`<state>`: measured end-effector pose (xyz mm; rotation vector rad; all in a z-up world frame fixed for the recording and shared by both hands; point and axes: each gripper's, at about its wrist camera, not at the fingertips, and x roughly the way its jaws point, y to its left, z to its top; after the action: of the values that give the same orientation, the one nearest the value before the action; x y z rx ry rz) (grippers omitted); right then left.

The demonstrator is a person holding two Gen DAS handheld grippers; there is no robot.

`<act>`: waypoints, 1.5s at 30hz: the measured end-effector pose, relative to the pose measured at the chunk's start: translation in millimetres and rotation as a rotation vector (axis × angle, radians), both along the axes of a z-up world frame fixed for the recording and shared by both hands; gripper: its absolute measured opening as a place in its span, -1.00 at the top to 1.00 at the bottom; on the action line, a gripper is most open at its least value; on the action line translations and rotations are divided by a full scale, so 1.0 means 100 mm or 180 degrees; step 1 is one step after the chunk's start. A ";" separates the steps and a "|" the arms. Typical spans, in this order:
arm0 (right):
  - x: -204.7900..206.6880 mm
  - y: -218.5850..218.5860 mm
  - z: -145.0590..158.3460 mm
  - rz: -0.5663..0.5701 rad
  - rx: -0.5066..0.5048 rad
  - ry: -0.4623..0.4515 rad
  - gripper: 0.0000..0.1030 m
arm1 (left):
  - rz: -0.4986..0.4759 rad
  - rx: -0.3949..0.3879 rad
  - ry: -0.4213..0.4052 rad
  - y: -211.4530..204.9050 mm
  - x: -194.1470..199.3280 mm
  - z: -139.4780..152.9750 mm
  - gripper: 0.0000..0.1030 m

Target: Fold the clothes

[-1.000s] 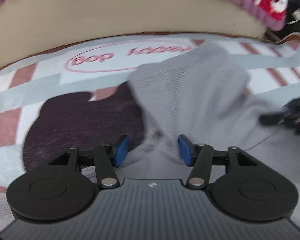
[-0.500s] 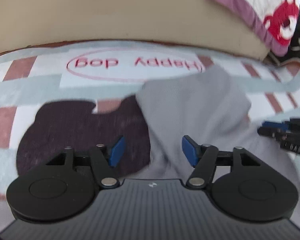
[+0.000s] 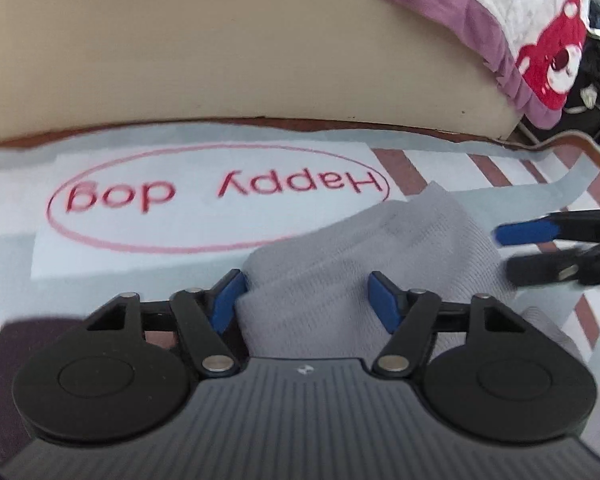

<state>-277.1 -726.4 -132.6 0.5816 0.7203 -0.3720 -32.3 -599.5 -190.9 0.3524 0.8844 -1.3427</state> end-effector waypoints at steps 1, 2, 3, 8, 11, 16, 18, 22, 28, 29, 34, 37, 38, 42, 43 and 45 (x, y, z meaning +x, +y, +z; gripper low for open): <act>0.05 0.00 -0.06 0.0032 -0.0021 0.0026 -0.68 | 0.0001 0.0025 0.0061 -0.02 0.01 0.01 0.74; 0.08 0.03 -0.12 0.0087 -0.0075 -0.0004 -0.43 | 0.0055 0.0024 0.0183 -0.01 0.03 0.03 0.75; 0.08 0.07 -0.13 0.0137 -0.0099 -0.0062 0.10 | 0.0109 0.0022 0.0306 0.00 0.05 0.05 0.75; -0.04 0.42 0.16 0.0337 -0.0006 -0.0562 0.87 | 0.0275 -0.0410 0.0574 0.37 0.07 0.32 0.76; -0.18 0.83 0.62 0.0417 -0.0227 -0.0891 0.86 | 0.0235 -0.0696 0.0629 0.72 0.05 0.56 0.76; -0.44 1.88 1.04 0.0639 -0.0730 -0.0968 0.87 | 0.0367 -0.0896 0.0723 1.63 0.04 0.77 0.70; -0.49 2.27 0.94 0.0793 -0.0589 -0.0913 0.81 | 0.0436 -0.0726 0.0682 1.97 -0.01 0.69 0.61; -0.52 2.68 0.52 0.1068 -0.0074 -0.0469 0.79 | 0.0776 -0.0209 0.0652 2.54 -0.08 0.34 0.59; -0.96 2.46 0.40 0.0273 0.0554 -0.0325 -0.06 | 0.1189 -0.0249 0.0923 3.03 -0.04 0.20 0.50; -1.04 2.42 0.40 0.0127 0.0636 -0.0331 -0.06 | 0.1184 -0.0292 0.0926 3.02 -0.04 0.25 0.35; -1.23 2.23 0.22 -0.0620 0.0826 -0.0178 -0.22 | 0.0957 -0.0583 0.0915 2.92 -0.13 0.45 0.00; -1.20 2.19 0.12 -0.0796 0.0607 0.0190 -0.23 | 0.0597 -0.0338 0.0897 2.70 -0.30 0.38 -0.44; -1.22 2.15 0.10 -0.0821 0.0634 0.0079 -0.23 | 0.0507 -0.0170 0.0893 2.63 -0.35 0.32 -0.47; -1.30 1.86 -0.05 -0.1083 0.1062 -0.0359 -0.32 | 0.0433 0.0074 0.0588 2.51 -0.54 0.12 -0.01; -1.29 1.76 -0.11 -0.1181 0.1204 -0.0381 -0.32 | 0.0350 0.0142 0.0441 2.48 -0.59 0.12 0.66; -1.13 1.68 -0.09 -0.1253 0.0911 -0.0026 -0.29 | 0.0232 0.0257 0.0294 2.44 -0.62 0.13 0.80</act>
<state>-390.3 -558.8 -141.3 1.0010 0.6542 -0.6358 -94.4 -355.9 -177.7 0.3195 1.0212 -1.2665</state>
